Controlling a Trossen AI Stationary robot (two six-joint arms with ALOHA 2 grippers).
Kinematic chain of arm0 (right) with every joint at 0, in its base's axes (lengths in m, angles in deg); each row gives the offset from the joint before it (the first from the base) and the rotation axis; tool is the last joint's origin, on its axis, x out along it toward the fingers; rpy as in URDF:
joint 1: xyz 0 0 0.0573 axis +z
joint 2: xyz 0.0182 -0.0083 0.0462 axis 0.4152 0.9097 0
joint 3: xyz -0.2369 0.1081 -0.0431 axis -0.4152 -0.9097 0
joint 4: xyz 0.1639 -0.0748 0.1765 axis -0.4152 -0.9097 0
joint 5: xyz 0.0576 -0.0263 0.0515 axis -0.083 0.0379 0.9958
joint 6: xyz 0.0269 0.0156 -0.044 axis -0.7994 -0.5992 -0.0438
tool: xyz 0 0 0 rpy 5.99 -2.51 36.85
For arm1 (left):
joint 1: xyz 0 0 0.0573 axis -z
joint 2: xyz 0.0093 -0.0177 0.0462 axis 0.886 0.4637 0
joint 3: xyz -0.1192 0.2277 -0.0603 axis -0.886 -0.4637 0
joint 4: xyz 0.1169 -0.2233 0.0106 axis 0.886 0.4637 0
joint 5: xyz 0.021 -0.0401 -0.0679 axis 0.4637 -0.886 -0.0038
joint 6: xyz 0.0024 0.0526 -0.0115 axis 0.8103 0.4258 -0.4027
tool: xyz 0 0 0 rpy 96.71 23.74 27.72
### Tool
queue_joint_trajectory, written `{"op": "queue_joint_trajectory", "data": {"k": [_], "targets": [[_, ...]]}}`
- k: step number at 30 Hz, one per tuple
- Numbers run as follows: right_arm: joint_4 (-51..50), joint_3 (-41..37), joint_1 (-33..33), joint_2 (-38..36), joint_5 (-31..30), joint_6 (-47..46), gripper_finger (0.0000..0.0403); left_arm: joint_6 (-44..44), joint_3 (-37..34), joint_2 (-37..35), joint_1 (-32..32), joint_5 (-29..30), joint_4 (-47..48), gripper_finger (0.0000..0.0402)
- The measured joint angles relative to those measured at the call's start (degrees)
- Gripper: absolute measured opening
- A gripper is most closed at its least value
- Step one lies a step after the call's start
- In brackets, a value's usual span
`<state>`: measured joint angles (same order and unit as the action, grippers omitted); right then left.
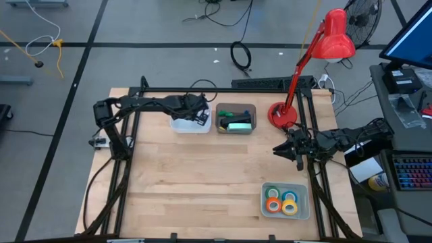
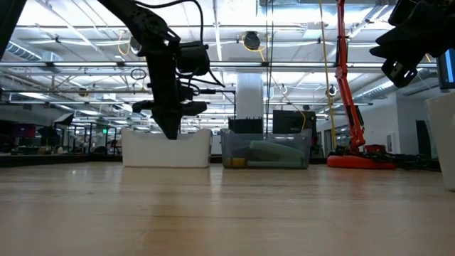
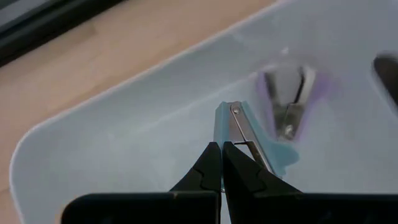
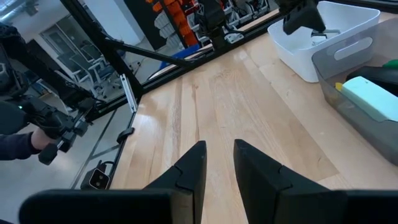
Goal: Pick and place Stapler, Stapler remover, tape
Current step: Put the light blue staple remover into the white bin, then return to Home Position
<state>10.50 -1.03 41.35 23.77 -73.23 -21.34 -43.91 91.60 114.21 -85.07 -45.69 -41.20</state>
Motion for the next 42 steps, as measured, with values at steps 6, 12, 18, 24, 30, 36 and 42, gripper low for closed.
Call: {"op": "queue_joint_trajectory", "data": {"k": [6,12,18,24,30,36,42], "targets": [[0.0,0.0,-0.01,0.0,0.0,0.0,0.0073,0.03,0.0,0.96,-0.63,0.06,-1.23,0.0002],[0.02,0.0,0.0,0.0,0.0,0.0,0.0073,0.28,0.0,1.56,-0.59,-1.0,-1.66,0.0003],[0.04,0.0,0.0,0.0,0.02,-0.02,0.0073,0.24,0.02,1.88,-0.59,-1.19,-1.82,0.0006],[0.05,0.0,0.0,0.0,0.04,-0.08,0.0073,2.42,0.02,1.88,-0.59,-1.19,-1.74,0.0046],[0.04,0.0,0.0,0.0,0.04,-0.33,0.0073,2.96,0.02,1.69,-0.59,-1.53,-1.34,0.0111],[0.05,0.0,0.0,0.0,0.04,-0.35,0.0073,5.66,0.02,-3.65,-0.11,-6.61,1.22,0.0143],[0.08,0.0,0.0,0.0,0.07,-0.39,0.0073,7.45,0.02,-16.64,6.08,-11.27,4.45,0.0137]]}}
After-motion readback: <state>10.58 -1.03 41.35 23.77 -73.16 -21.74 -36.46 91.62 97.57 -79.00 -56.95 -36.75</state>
